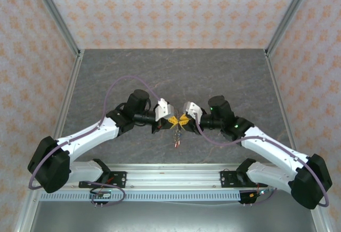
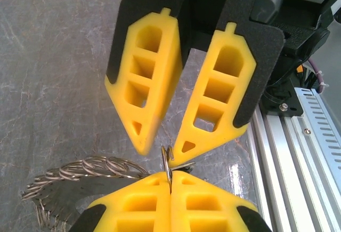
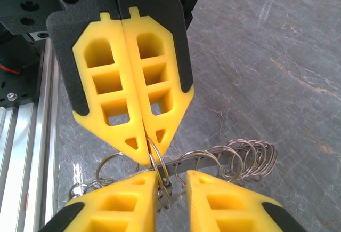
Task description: Put the keys on the keyring
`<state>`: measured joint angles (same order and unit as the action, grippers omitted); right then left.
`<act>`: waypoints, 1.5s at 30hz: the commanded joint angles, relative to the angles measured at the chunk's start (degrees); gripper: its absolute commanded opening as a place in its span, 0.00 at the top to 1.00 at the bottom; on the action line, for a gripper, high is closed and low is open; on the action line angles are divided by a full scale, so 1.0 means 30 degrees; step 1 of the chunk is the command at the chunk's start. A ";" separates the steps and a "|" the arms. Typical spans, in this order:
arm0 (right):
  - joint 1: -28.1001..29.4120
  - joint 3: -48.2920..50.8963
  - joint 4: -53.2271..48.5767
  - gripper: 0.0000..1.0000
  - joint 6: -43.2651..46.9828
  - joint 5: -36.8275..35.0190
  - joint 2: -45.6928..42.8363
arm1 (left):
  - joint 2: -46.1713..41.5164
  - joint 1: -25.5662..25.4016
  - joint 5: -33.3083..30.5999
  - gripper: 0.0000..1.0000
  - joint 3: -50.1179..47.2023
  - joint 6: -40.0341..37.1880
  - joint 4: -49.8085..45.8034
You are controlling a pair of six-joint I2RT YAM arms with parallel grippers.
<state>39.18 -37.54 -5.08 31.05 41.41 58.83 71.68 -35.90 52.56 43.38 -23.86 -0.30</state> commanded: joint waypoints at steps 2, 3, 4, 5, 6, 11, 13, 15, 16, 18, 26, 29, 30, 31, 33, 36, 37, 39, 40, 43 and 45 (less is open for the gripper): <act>-0.0080 -0.0465 0.1021 0.89 -0.0081 0.0499 0.0297 | -0.0015 -0.0104 0.0851 1.00 0.0732 -0.0281 0.0243; -0.0073 -0.0432 0.1069 0.90 -0.0084 0.0493 0.0311 | -0.0063 -0.0105 0.0826 1.00 0.0718 -0.0302 0.0252; -0.0057 -0.0451 0.1028 0.93 -0.0043 0.0424 0.0284 | -0.0078 -0.0119 0.0729 1.00 0.0688 -0.0287 0.0248; -0.0080 -0.0515 0.0817 0.95 0.0055 0.0375 0.0252 | -0.0104 -0.0116 0.0475 1.00 0.0660 -0.0291 0.0176; -0.0081 -0.0667 0.0477 0.98 0.0190 0.0222 0.0228 | -0.0108 -0.0102 0.0160 1.00 0.0684 -0.0307 0.0034; -0.0030 -0.2325 -0.2971 1.00 0.1499 0.0098 0.0475 | -0.0151 -0.0123 -0.1278 0.86 0.0920 -0.1167 -0.1304; -0.0011 -0.2857 -0.4082 1.00 0.1975 0.0041 0.0629 | -0.0178 -0.0104 -0.1627 0.83 0.0952 -0.1251 -0.1312; 0.0007 -0.3250 -0.4740 1.00 0.2181 0.0075 0.0735 | -0.0141 -0.0126 -0.1740 0.82 0.1041 -0.1276 -0.1310; 0.0052 -0.3461 -0.5077 1.00 0.2332 0.0107 0.0805 | -0.0134 -0.0124 -0.1742 0.81 0.1119 -0.1262 -0.1309; 0.0139 -0.4006 -0.5860 1.00 0.2504 -0.0115 0.1026 | -0.0119 -0.0126 -0.1669 0.81 0.1169 -0.1162 -0.1069; 0.0230 -0.4823 -0.6590 1.00 0.2554 -0.0312 0.1513 | -0.0368 -0.0162 -0.1333 0.80 0.0895 -0.0319 0.0266; 0.0219 -0.4860 -0.6281 1.00 0.2343 -0.0086 0.1597 | -0.0324 -0.0228 -0.1179 0.80 0.0811 -0.0146 0.0399; 0.0223 -0.4791 -0.6081 1.00 0.2308 0.0077 0.1602 | -0.0310 -0.0243 -0.1125 0.80 0.0761 -0.0069 0.0537; 0.0216 -0.4714 -0.5864 1.00 0.2238 0.0141 0.1602 | -0.0288 -0.0293 -0.1112 0.80 0.0730 0.0050 0.0697; 0.0220 -0.4473 -0.5101 1.00 0.1963 0.0535 0.1522 | -0.0193 -0.0396 -0.0914 0.80 0.0790 0.0029 0.0630; 0.0217 -0.4078 -0.3842 1.00 0.1330 0.0948 0.1397 | 0.0019 -0.0410 -0.0852 0.80 0.0951 -0.0351 0.0015; 0.0227 -0.4054 -0.3720 1.00 0.1311 0.1117 0.1397 | 0.0081 -0.0426 -0.0832 0.80 0.0979 -0.0393 -0.0001; 0.0212 -0.4015 -0.3522 1.00 0.1311 0.1177 0.1423 | 0.0206 -0.0426 -0.0862 0.84 0.1175 -0.0836 -0.0636; 0.0212 -0.4051 -0.3518 1.00 0.1354 0.1126 0.1440 | 0.0219 -0.0426 -0.0903 0.87 0.1319 -0.1096 -0.0984; 0.0227 -0.4040 -0.3652 0.99 0.1428 0.1022 0.1428 | 0.0146 -0.0433 -0.0967 1.00 0.1324 -0.1420 -0.1235; 0.0226 -0.3761 -0.3391 0.96 0.1374 0.0830 0.1214 | 0.0130 -0.0426 -0.1002 1.00 0.1308 -0.1525 -0.1289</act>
<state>39.44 -49.06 -21.19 35.86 41.39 63.81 71.68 -36.75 49.12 45.93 -26.83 -2.85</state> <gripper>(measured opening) 0.043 0.044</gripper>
